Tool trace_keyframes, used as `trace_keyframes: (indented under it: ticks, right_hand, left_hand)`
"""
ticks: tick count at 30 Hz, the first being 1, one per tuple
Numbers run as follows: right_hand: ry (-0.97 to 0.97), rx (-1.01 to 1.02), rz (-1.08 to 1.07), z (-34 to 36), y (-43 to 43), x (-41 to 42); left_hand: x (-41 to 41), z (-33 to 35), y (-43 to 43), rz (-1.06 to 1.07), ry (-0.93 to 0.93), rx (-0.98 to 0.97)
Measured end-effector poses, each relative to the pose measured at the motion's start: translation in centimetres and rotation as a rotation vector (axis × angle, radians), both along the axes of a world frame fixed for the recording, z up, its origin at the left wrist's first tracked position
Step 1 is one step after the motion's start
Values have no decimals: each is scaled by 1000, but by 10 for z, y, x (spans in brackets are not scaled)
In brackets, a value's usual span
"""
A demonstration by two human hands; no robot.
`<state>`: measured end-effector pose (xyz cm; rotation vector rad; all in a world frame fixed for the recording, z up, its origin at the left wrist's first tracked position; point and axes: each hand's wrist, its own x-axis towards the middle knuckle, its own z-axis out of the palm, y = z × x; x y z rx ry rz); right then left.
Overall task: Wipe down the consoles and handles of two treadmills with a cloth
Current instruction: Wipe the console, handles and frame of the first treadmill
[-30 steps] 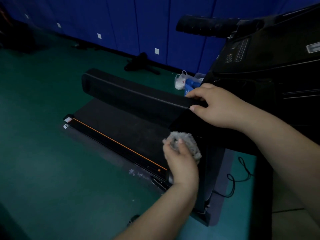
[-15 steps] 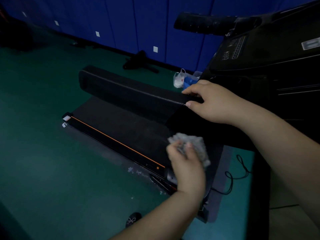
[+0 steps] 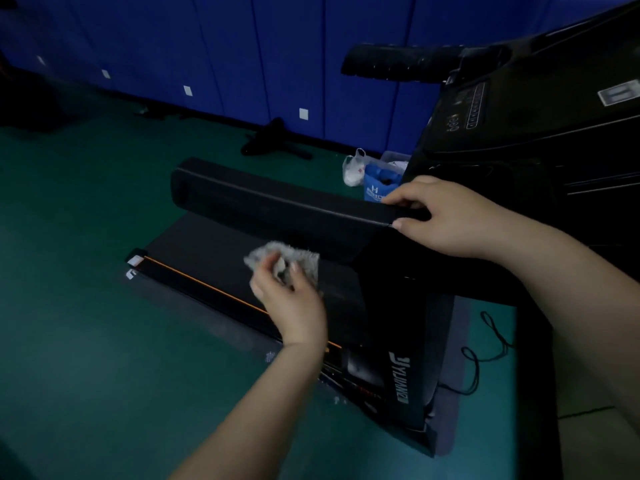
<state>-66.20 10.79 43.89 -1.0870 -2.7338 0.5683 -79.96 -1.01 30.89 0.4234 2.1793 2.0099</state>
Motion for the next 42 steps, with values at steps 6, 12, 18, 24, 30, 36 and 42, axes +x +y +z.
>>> trace_keyframes:
  ticks: [6,12,18,24,30,36,42]
  right_hand:
    - [-5,7,-133,5,-6,-14]
    - [62,177,-371,-3,-24,-68]
    - [164,189,-434,-23,-44,-120]
    - [158,184,-480,-18,-51,-127]
    - [141,214,-512,-23,-49,-129]
    - [131,314,-532,-32,-48,-131]
    - [207,264,-582,-30,-50,-132]
  left_hand:
    - [-37,59,31,-399,935,-101]
    - [-111,50,52,-504,1336,-253]
    - [-290,45,43,-441,1359,-445]
    - [-344,61,40,-381,1008,-366]
    - [-241,48,40,-678,1414,-240]
    - [-300,30,42,-529,1271,-226]
    - [-345,57,52,-727,803,-140]
